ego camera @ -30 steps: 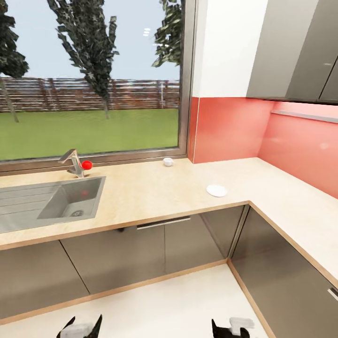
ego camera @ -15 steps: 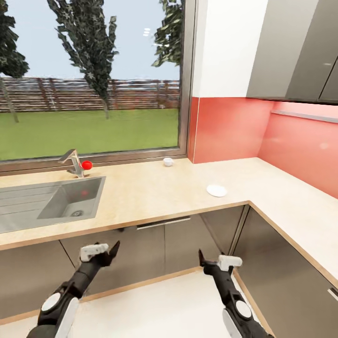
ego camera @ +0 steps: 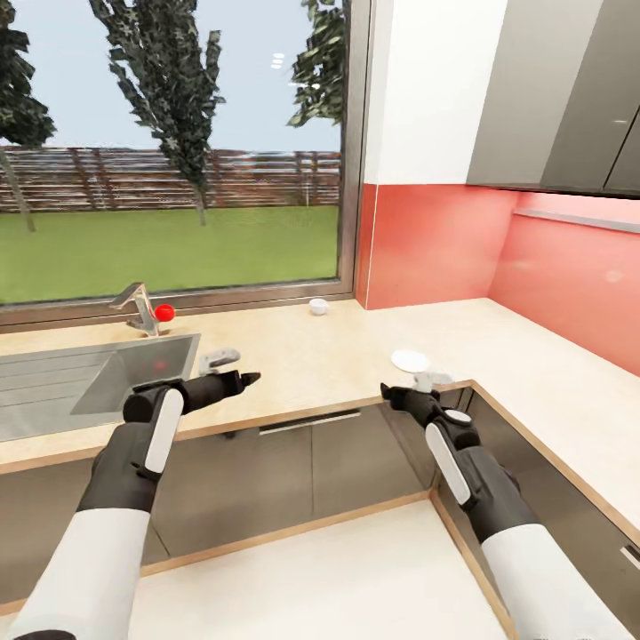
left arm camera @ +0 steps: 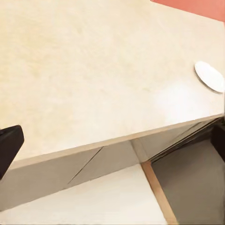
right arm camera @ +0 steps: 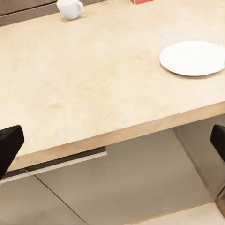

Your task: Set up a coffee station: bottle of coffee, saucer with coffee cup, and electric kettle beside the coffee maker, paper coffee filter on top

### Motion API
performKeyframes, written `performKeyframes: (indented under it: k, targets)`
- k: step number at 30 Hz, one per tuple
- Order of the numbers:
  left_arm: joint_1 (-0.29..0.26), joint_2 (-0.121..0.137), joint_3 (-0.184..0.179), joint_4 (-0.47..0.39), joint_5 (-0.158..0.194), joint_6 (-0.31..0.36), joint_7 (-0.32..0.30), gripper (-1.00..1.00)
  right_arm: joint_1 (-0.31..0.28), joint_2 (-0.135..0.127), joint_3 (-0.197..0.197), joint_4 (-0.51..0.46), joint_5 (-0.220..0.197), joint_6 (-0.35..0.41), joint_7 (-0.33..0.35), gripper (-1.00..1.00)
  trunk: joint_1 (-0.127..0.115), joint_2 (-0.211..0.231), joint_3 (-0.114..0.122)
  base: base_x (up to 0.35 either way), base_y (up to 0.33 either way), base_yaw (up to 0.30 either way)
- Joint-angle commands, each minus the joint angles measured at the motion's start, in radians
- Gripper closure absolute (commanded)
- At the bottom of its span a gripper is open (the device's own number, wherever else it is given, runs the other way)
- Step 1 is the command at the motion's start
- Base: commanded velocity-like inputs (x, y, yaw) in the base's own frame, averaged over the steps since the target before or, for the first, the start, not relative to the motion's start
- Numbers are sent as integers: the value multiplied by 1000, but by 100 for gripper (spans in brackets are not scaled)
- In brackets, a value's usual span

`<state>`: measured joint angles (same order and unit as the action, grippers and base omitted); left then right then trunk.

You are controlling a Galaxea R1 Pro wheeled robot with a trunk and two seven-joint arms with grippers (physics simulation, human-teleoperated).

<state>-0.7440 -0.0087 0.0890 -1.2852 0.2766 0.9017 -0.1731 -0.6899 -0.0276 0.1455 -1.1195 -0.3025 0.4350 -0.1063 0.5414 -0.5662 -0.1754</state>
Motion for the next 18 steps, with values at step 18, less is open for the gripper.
performKeyframes:
  k: [18]
  targets:
    - [11, 4, 11, -88, -6, 37, -14, -100, -4, 2, 13, -47, -9, 24, -10, -100, 0, -2, -2, 186, -42, 0]
